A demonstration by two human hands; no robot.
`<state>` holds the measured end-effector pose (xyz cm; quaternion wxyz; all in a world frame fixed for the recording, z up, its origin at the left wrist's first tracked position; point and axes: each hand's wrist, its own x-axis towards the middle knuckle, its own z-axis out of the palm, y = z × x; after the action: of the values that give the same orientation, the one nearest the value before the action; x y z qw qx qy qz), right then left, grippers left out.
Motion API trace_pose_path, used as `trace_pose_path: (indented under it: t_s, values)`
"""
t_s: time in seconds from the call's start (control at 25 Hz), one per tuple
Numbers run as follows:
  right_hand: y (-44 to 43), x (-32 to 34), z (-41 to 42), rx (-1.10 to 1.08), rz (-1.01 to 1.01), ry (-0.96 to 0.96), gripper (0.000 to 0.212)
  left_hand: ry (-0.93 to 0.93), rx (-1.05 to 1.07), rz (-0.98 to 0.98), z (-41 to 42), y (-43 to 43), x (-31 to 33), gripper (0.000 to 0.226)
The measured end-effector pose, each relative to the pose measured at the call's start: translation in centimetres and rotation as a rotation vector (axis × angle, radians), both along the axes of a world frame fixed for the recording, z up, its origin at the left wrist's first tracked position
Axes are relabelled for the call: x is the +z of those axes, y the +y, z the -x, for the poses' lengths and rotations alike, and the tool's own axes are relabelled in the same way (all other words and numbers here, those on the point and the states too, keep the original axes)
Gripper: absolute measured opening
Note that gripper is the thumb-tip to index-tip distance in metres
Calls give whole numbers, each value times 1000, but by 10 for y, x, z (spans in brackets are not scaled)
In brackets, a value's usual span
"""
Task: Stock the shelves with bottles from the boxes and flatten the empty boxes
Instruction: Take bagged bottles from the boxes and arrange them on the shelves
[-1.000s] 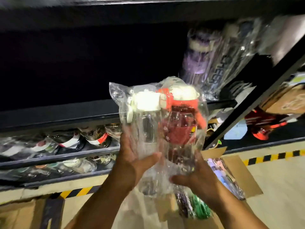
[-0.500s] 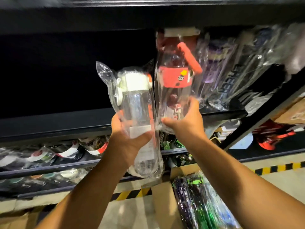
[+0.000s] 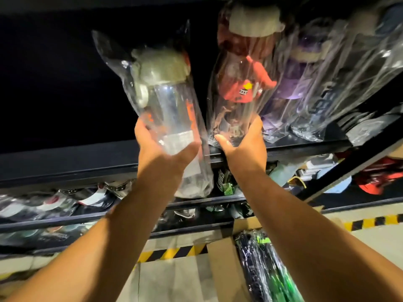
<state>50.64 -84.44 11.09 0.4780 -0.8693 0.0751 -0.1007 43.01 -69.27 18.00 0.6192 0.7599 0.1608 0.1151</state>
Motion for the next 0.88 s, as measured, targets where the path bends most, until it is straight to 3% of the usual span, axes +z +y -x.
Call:
trace_pose_path:
  t_s: [0.12,0.24,0.28,0.44,0.56,0.68,0.76,0.88]
  values:
    - [3,-4,1,9,134,-16,95,-15,54,53,-23,-4,7,105]
    - [3,-10,2,-46,259,-94,98,-121,121,-40,-45,-3,6,66]
    - [5,-11,3,-63,276,-114,98,-156,151,-79,-50,-2,3,62]
    - [8,-12,4,-70,278,-138,98,-175,100,-93,-53,-7,-9,74]
    - [8,-11,3,-65,285,-134,98,-186,47,-148,-51,-11,-17,70]
    - [8,-10,3,-65,286,-132,97,-91,-56,-150,-42,-5,-27,86]
    - [8,-10,3,-66,298,-131,98,-21,-81,-131,-38,4,-28,84]
    - [9,-11,2,-76,301,-139,99,-112,6,-96,-51,12,-24,70]
